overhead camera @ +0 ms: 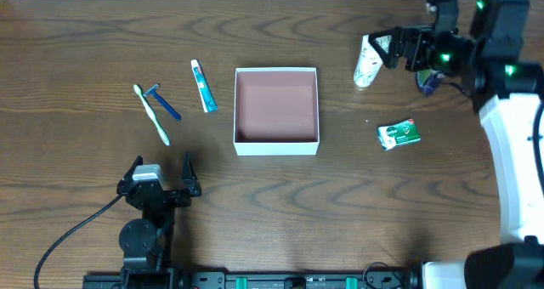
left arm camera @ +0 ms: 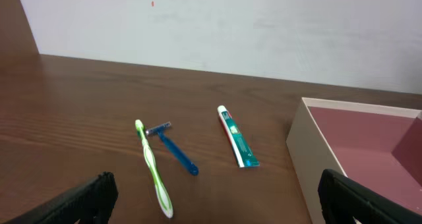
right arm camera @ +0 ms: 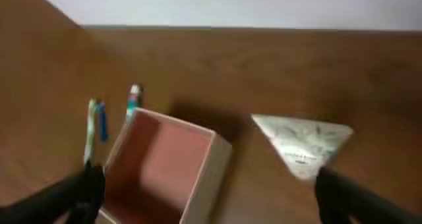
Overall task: Pack container
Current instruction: 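Reach the right gripper to the white Pantene tube and grasp it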
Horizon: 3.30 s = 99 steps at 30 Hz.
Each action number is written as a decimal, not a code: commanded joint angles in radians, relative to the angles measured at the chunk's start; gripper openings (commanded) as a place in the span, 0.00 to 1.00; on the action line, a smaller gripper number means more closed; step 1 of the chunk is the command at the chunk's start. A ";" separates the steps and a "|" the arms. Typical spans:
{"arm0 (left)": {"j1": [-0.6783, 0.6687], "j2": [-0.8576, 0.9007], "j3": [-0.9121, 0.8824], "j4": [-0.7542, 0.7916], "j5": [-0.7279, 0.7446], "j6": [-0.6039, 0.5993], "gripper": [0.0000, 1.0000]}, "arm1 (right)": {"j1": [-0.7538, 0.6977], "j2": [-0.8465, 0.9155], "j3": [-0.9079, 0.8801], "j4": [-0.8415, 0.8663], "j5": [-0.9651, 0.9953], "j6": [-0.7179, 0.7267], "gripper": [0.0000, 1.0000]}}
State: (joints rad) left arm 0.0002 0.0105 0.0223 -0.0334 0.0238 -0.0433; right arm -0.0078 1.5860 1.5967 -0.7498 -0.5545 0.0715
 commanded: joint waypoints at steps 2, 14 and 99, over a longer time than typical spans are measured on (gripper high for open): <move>0.005 -0.006 -0.018 -0.037 -0.009 0.017 0.98 | 0.095 0.077 0.284 -0.187 0.319 -0.088 0.99; 0.005 -0.006 -0.018 -0.037 -0.009 0.017 0.98 | 0.121 0.336 0.552 -0.579 0.402 0.047 0.99; 0.005 -0.006 -0.018 -0.037 -0.008 0.017 0.98 | 0.155 0.560 0.550 -0.405 0.718 0.630 0.15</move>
State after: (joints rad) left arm -0.0002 0.0105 0.0223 -0.0334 0.0238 -0.0437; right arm 0.1535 2.1433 2.1384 -1.1542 0.1532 0.7147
